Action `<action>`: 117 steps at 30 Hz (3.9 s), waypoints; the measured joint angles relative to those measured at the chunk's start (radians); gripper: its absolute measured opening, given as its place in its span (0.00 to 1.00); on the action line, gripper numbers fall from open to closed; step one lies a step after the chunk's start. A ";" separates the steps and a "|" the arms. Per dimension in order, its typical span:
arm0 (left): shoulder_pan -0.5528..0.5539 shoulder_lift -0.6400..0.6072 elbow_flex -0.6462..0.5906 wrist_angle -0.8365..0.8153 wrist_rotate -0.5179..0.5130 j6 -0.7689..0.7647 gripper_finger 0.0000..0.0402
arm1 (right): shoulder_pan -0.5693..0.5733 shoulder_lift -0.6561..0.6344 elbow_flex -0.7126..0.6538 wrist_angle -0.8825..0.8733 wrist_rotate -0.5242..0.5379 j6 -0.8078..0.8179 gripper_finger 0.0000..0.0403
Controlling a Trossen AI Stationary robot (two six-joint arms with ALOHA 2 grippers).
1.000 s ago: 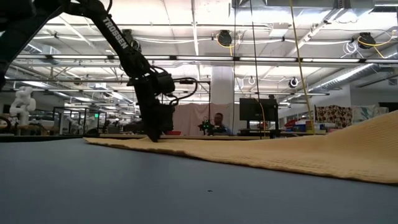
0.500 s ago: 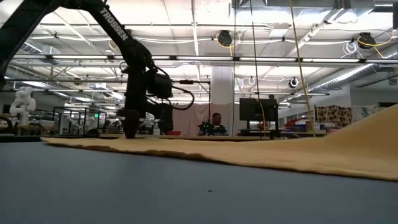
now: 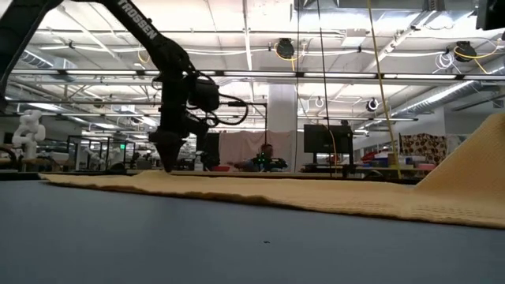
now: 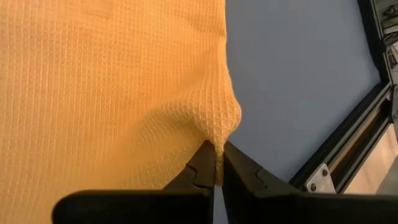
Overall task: Roll towel into tight, uniform cylinder
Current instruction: Fold the orange microfiber cloth
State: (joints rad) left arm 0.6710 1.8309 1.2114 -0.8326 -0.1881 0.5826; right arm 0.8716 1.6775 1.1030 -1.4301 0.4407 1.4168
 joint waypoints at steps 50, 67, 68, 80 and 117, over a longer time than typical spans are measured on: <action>0.157 0.007 -0.061 0.011 0.049 0.456 0.52 | 0.007 0.000 0.000 0.152 0.005 -0.066 0.02; 0.149 0.007 -0.061 0.039 0.064 0.290 0.02 | -0.006 0.000 0.000 0.058 0.033 0.013 0.02; 0.142 -0.003 -0.061 0.038 0.015 0.252 0.02 | -0.011 0.000 0.000 0.024 0.048 0.046 0.02; 0.124 -0.233 -0.047 -0.069 -0.150 -0.211 0.01 | -0.187 -0.032 -0.172 -0.140 0.189 0.018 0.01; -0.745 -0.977 0.005 -0.383 0.141 -0.996 0.00 | -0.144 -0.461 0.291 -0.141 0.106 -0.654 0.00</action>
State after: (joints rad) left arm -0.0741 0.8541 1.2164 -1.2153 -0.0472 -0.4133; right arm 0.7276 1.2163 1.3944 -1.5714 0.5465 0.7627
